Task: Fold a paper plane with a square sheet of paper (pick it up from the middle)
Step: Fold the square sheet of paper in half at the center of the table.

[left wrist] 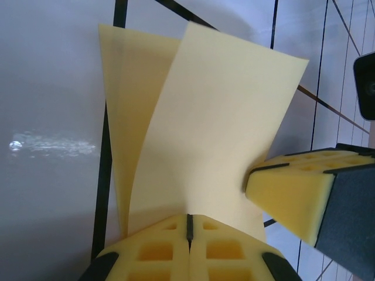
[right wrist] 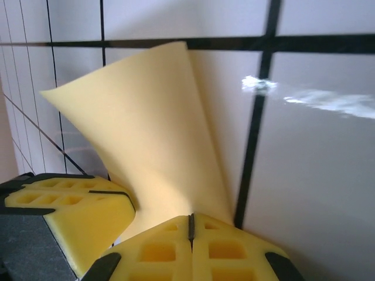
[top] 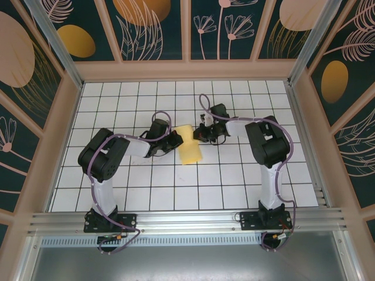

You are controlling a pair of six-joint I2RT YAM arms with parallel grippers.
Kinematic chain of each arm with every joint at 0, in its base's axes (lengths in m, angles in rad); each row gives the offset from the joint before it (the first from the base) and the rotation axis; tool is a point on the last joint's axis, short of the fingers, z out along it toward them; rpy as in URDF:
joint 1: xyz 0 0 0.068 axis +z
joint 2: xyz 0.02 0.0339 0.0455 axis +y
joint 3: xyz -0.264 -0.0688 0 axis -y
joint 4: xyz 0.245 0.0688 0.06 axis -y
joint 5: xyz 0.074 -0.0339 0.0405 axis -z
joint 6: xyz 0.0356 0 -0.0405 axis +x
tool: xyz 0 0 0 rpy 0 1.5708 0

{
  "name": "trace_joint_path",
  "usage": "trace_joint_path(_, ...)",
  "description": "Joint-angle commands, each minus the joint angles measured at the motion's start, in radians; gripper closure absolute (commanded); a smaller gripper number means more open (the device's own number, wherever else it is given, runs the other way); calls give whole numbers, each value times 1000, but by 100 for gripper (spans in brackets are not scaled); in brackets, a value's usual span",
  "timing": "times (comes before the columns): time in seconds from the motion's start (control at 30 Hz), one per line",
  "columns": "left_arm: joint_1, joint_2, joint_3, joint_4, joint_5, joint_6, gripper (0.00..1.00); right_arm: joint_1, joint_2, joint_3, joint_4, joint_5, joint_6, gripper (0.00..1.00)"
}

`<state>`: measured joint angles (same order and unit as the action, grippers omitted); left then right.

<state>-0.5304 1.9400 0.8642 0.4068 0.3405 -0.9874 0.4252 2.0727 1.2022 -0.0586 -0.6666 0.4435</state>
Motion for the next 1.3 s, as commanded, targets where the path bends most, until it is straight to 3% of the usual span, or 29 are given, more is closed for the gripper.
trace_joint_path(0.0,-7,114,-56,-212,-109,33,95,-55,-57,-39,15,111,11,100)
trace_joint_path(0.27,-8,117,-40,-216,-102,36,95,9,-76,-3,106,-21,8,100)
trace_joint_path(0.5,-8,113,-45,-220,-106,35,95,46,27,98,56,21,0,100)
trace_joint_path(0.8,-8,99,-71,-212,-118,29,95,-3,123,171,14,111,-12,100)
trace_joint_path(1.03,-8,99,-97,-173,-92,21,96,-29,142,192,-2,217,4,100)
trace_joint_path(1.27,-8,96,-97,-172,-90,25,96,-30,152,279,-5,228,30,100)
